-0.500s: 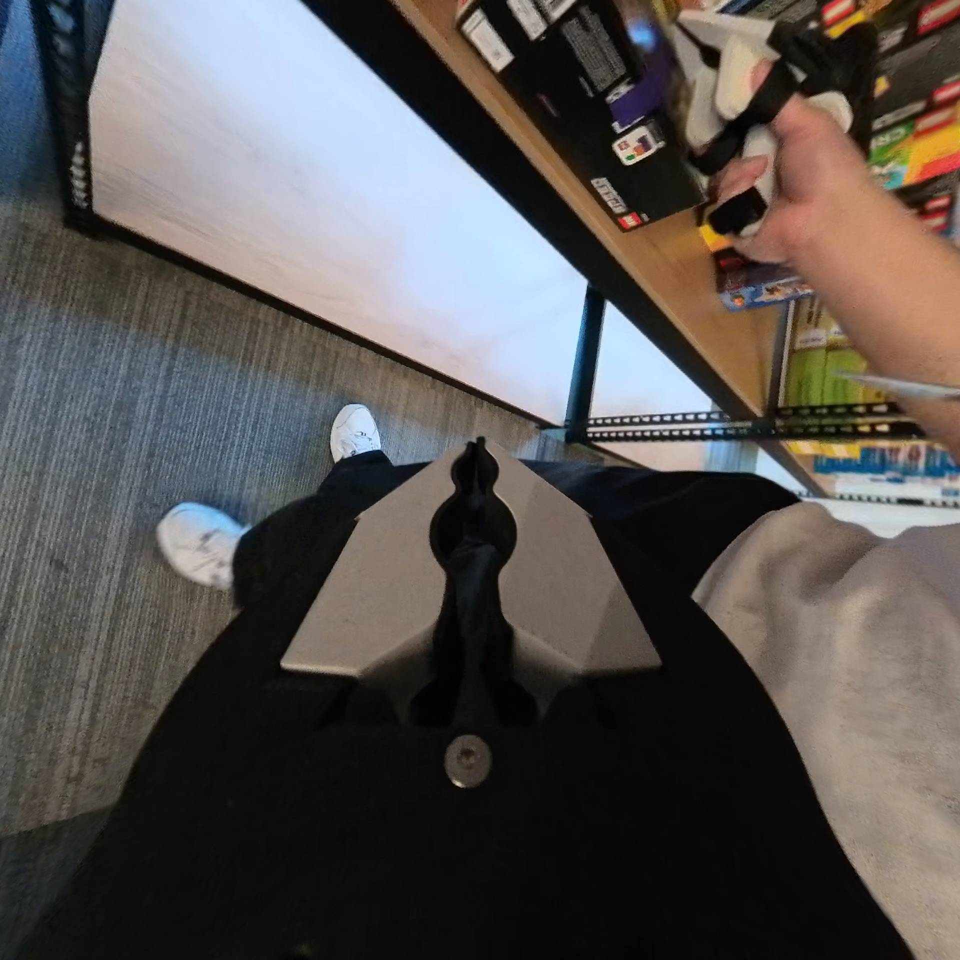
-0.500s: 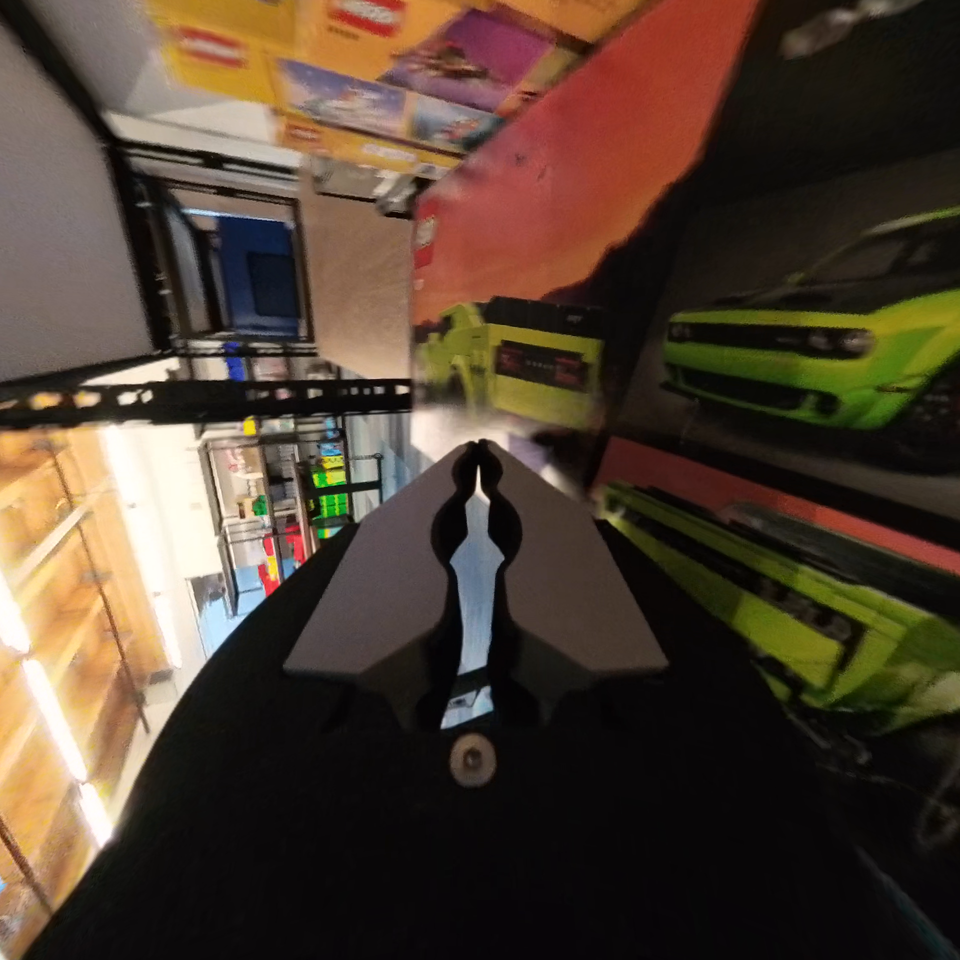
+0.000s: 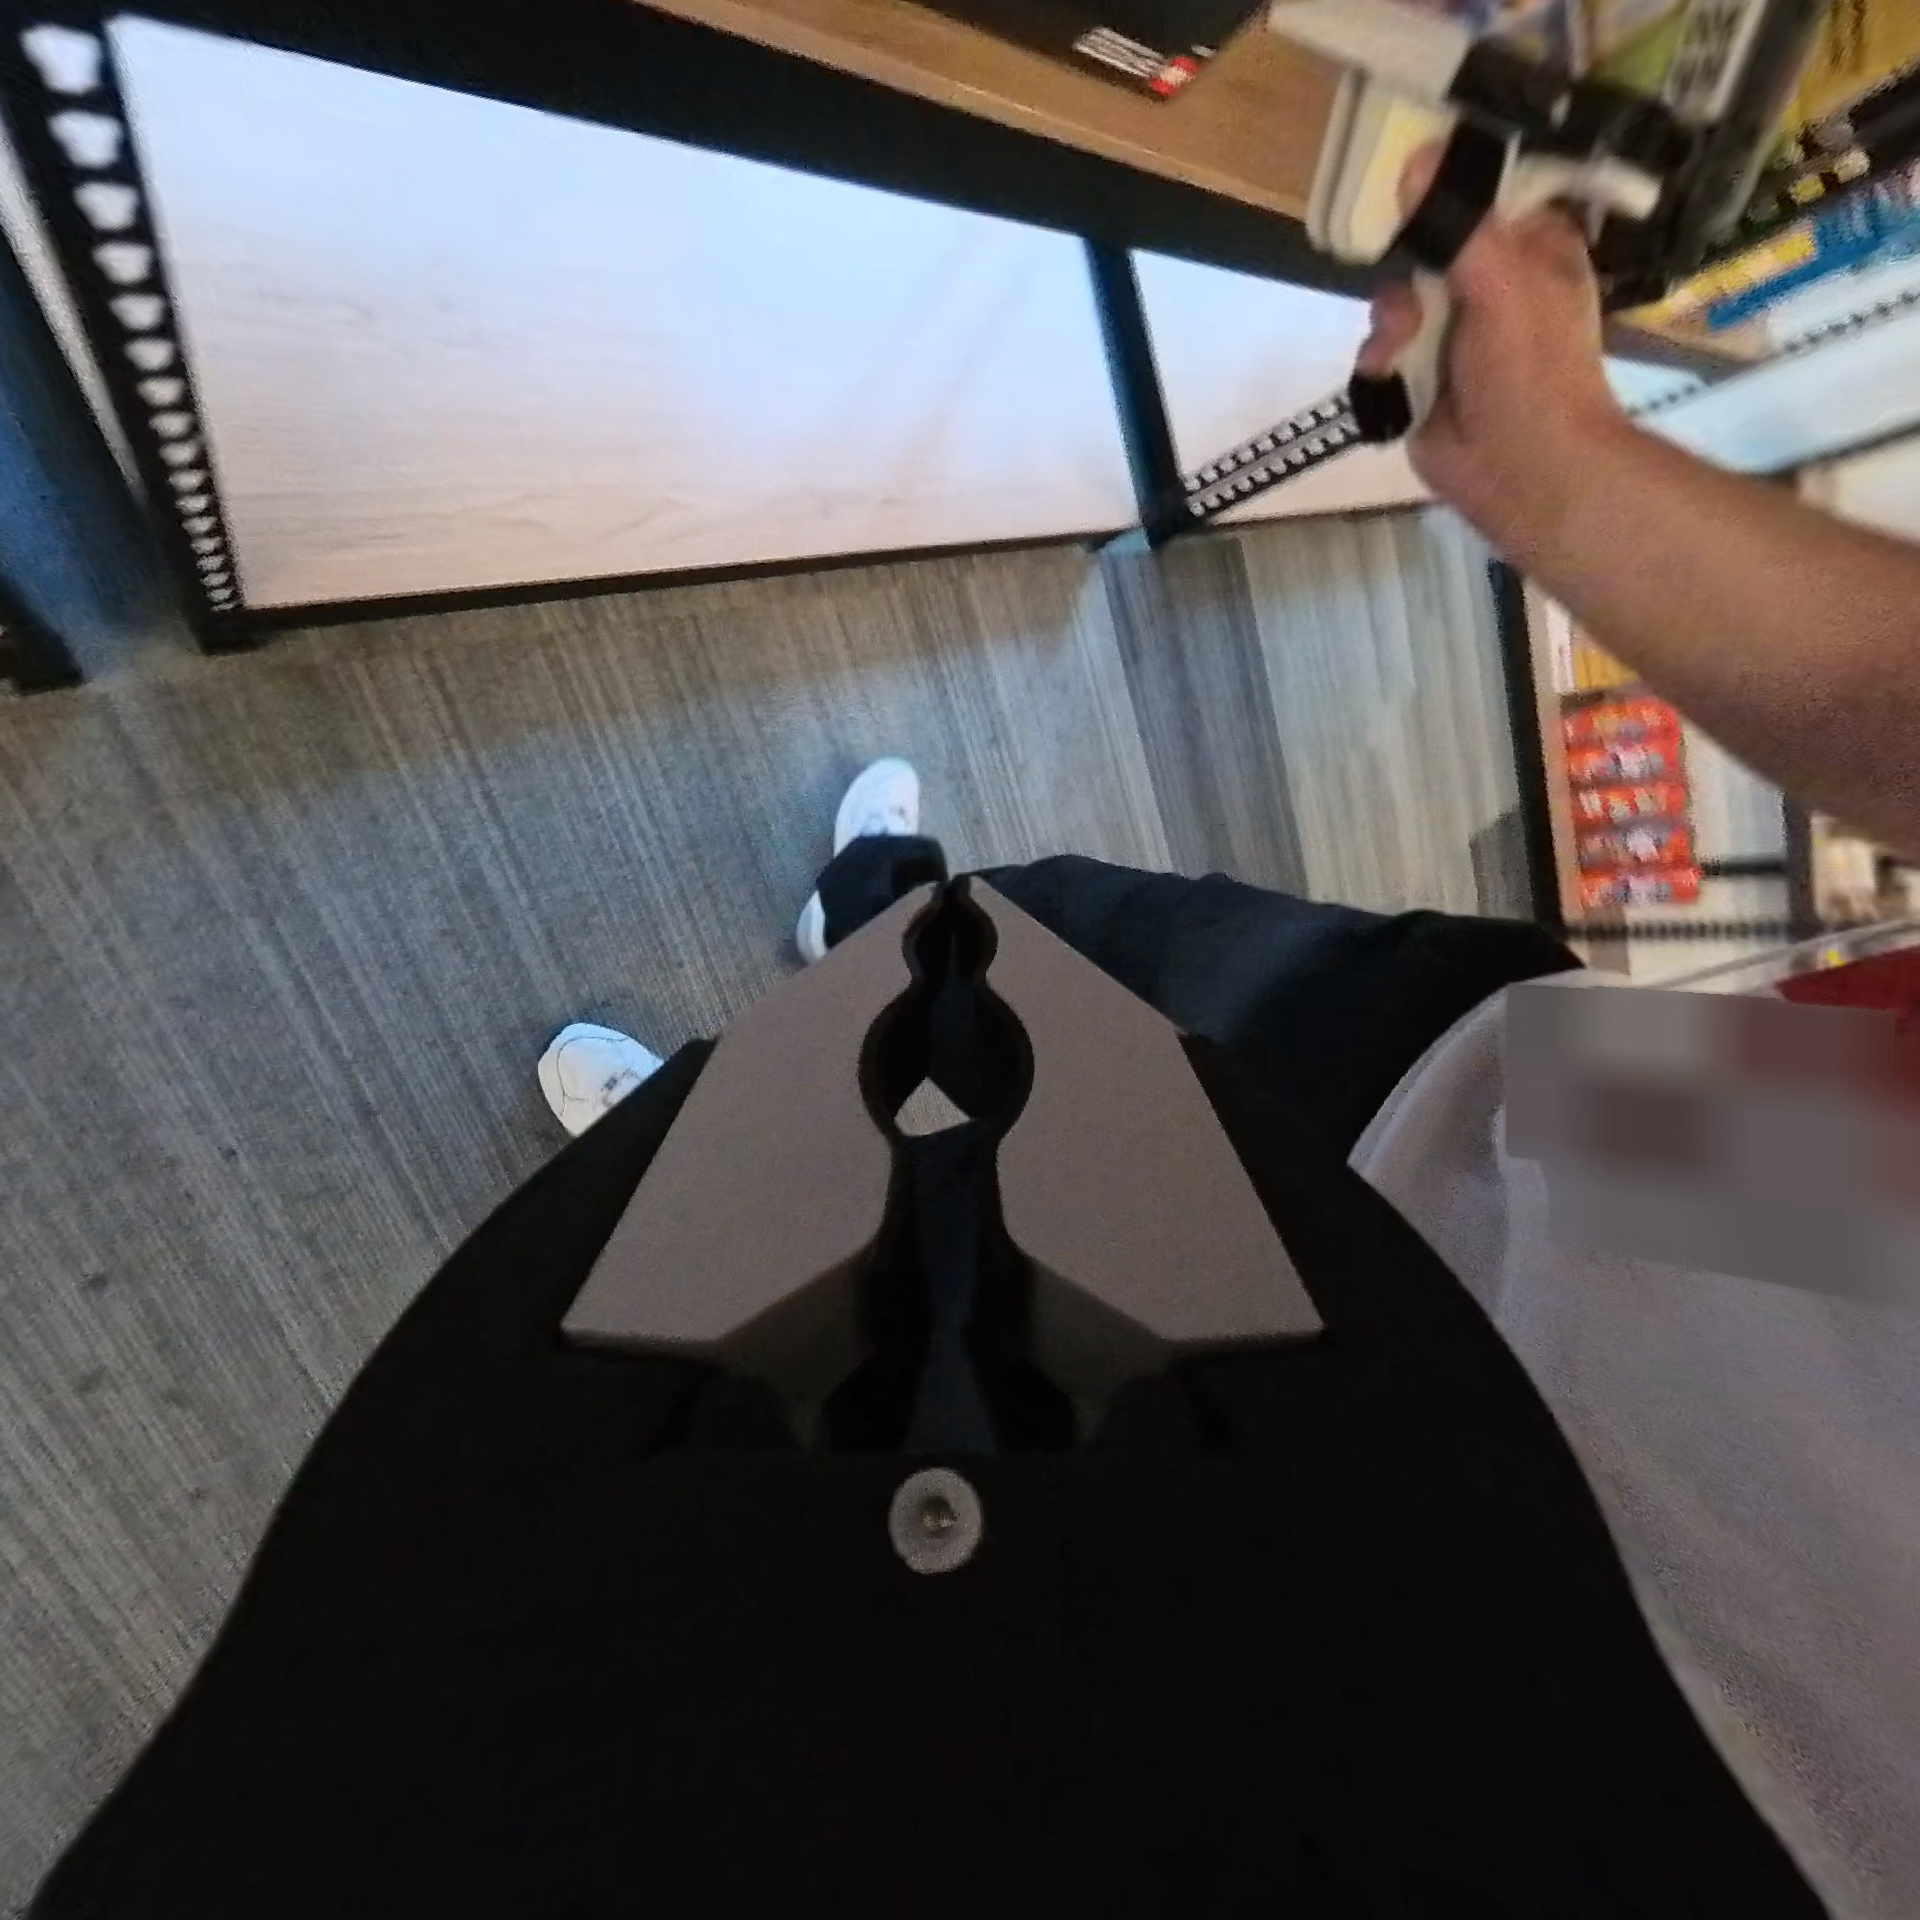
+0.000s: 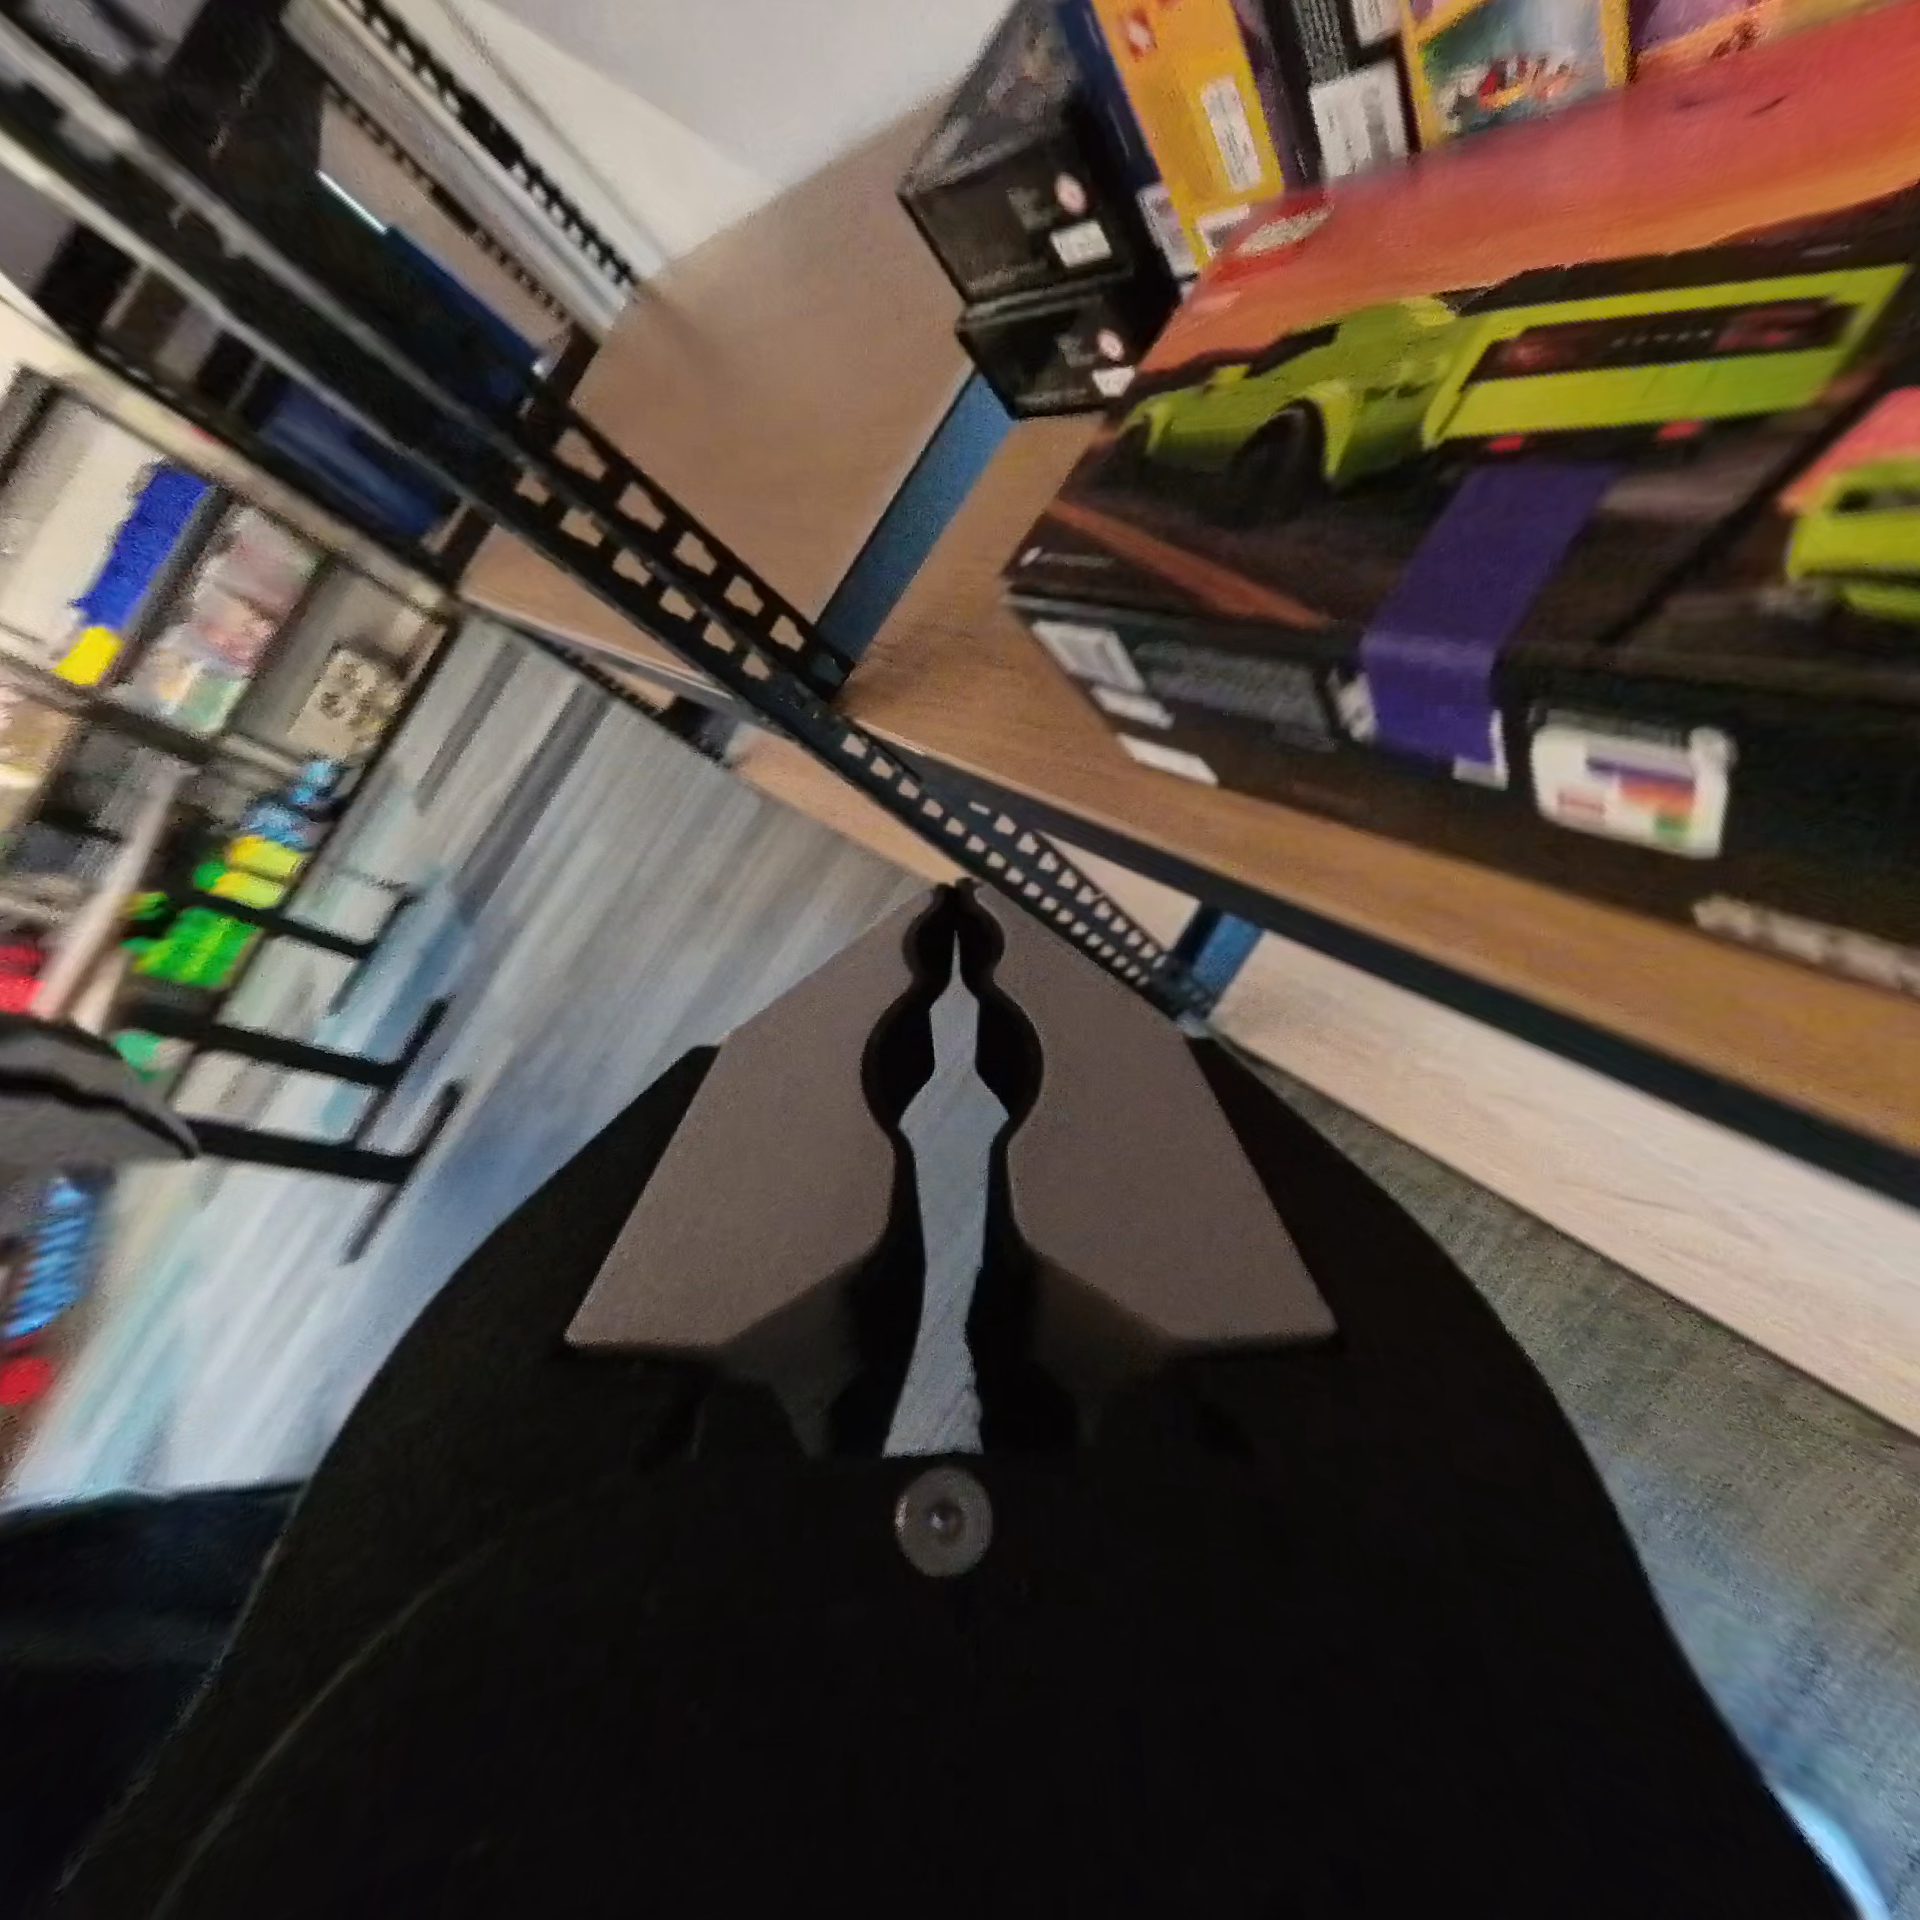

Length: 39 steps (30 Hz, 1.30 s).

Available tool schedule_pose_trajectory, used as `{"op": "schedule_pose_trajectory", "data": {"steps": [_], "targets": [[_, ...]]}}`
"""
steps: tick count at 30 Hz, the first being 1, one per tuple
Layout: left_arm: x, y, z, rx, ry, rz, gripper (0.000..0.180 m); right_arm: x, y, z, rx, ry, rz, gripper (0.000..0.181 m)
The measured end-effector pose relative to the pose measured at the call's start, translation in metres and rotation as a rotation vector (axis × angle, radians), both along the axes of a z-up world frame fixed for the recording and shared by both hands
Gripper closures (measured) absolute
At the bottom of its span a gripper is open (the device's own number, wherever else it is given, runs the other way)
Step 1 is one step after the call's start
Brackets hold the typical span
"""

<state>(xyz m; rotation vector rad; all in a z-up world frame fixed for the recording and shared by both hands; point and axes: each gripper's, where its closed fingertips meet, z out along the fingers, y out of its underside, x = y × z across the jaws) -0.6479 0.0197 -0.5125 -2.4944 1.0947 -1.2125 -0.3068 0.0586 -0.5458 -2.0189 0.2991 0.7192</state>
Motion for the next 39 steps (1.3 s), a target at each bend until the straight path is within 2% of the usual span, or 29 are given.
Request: {"op": "schedule_pose_trajectory", "data": {"steps": [3,6,8,9,11,14,17,19,21,23,25,30,32,35,38,39], "targets": [[0.036,-0.007,0.014,0.027,-0.083,-0.192,0.180,-0.005,-0.087,0.042,0.082,-0.276,-0.194,0.181],[0.099,-0.030,0.043,0.165,-0.200,-0.457,0.180,0.022,-0.195,0.121,0.171,-0.617,-0.459,0.181],[0.148,-0.059,0.075,0.247,-0.324,-0.612,0.180,0.035,-0.265,0.164,0.157,-0.746,-0.555,0.181],[0.172,-0.078,0.096,0.263,-0.403,-0.677,0.180,0.043,-0.299,0.179,0.129,-0.778,-0.609,0.175],[0.212,-0.126,0.139,0.269,-0.557,-0.805,0.180,0.056,-0.364,0.209,0.104,-0.786,-0.769,0.157],[0.256,-0.204,0.197,0.313,-0.741,-0.982,0.180,0.046,-0.448,0.262,0.191,-0.771,-0.985,0.148],[0.289,-0.281,0.251,0.350,-0.915,-1.059,0.179,0.022,-0.529,0.294,0.249,-0.820,-1.191,0.135],[0.301,-0.337,0.275,0.315,-1.020,-1.108,0.166,0.004,-0.580,0.296,0.207,-0.866,-1.268,0.124],[0.308,-0.395,0.287,0.203,-1.113,-1.137,0.158,-0.013,-0.627,0.289,0.150,-0.876,-1.308,0.128],[0.315,-0.454,0.290,0.071,-1.131,-1.160,0.158,-0.032,-0.671,0.279,0.110,-0.853,-1.325,0.146],[0.319,-0.511,0.290,-0.001,-1.118,-1.210,0.160,-0.048,-0.715,0.273,0.105,-0.824,-1.374,0.151],[0.313,-0.640,0.295,0.004,-1.185,-1.382,0.171,-0.087,-0.810,0.270,0.052,-0.817,-1.458,0.162],[0.303,-0.681,0.300,-0.050,-1.197,-1.451,0.174,-0.099,-0.842,0.276,0.049,-0.840,-1.497,0.160],[0.287,-0.729,0.299,-0.105,-1.212,-1.547,0.180,-0.110,-0.882,0.276,0.092,-0.845,-1.581,0.139],[0.276,-0.768,0.285,-0.117,-1.201,-1.653,0.180,-0.112,-0.891,0.259,0.171,-0.657,-1.575,0.132],[0.273,-0.780,0.281,-0.131,-1.193,-1.675,0.180,-0.114,-0.895,0.254,0.157,-0.640,-1.596,0.136]]}}
